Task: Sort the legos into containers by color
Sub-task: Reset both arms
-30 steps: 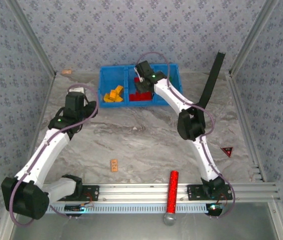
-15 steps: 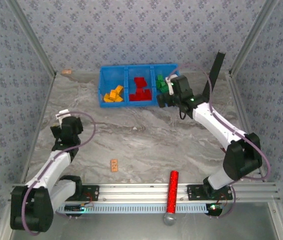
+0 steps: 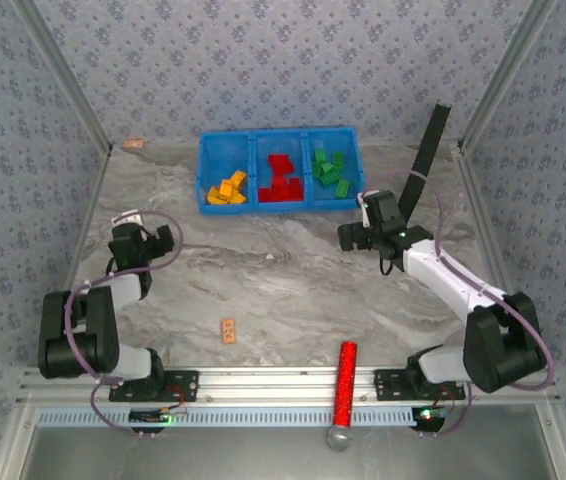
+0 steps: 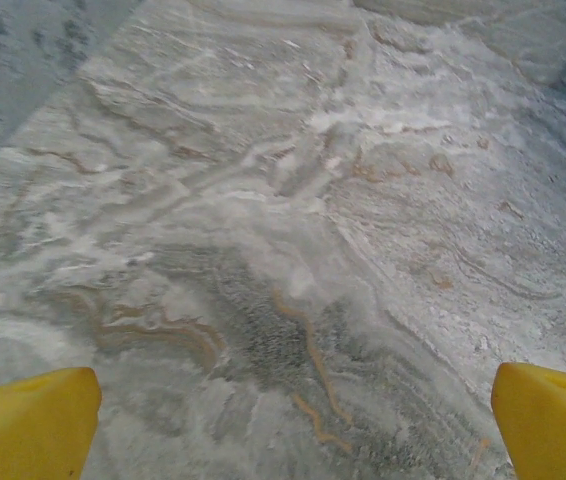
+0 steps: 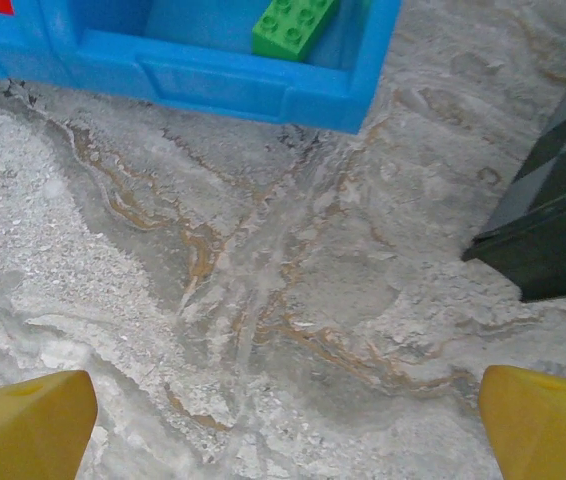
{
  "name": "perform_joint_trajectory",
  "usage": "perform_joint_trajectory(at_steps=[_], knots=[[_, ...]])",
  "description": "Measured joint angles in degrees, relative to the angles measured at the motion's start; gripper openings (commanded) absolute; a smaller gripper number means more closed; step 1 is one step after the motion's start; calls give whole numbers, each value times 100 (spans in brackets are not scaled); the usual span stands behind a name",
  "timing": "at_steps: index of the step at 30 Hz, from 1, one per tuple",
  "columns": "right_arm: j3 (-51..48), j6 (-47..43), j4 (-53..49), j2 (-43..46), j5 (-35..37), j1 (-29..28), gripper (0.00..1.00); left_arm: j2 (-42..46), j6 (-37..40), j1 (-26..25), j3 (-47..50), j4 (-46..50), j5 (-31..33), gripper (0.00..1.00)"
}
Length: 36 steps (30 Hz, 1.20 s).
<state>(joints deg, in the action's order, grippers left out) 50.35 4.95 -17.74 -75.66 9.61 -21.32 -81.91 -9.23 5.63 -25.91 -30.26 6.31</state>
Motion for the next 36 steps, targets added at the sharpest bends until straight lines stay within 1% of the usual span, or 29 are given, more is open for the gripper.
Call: perform_joint_trajectory(at_steps=[5,9,11,13,15,16,18,20,22,26,31,34,36], knots=[[-389,0,0,527,140,70,100,-398,240,-79,-238,-4,-372,100],[-772,2,109,1051,280,278,100,-479,546,-455,-380,-79,-417,100],[-1025,11,297,1340,317,448,100,-479,632,-535,-393,-94,-417,100],[-1366,7,660,1648,332,649,100,-479,693,-549,-393,-125,-337,100],[-1821,-28,1259,1923,417,787,100,-479,682,-603,-337,-302,-39,100],[-2135,-48,1646,2087,448,861,100,-476,656,-636,-160,-671,177,100],[-2736,-109,2334,2339,472,1034,100,-511,588,-634,341,-1491,376,100],[-3209,-146,2846,2452,479,1276,100,-531,531,-581,645,-1534,496,100],[-3449,-181,3217,2411,468,1534,100,-634,544,-586,649,-1563,610,100],[-3532,-378,3993,2052,315,1897,100,-638,588,-728,514,-1655,673,100],[-3543,-564,5075,1023,-120,2205,100,-638,625,-741,461,-1722,706,100],[-3521,-627,5506,391,-378,2273,100,-638,625,-741,459,-1722,706,100],[-3451,-634,5617,105,-555,2293,100,-638,625,-734,457,-1722,702,100]])
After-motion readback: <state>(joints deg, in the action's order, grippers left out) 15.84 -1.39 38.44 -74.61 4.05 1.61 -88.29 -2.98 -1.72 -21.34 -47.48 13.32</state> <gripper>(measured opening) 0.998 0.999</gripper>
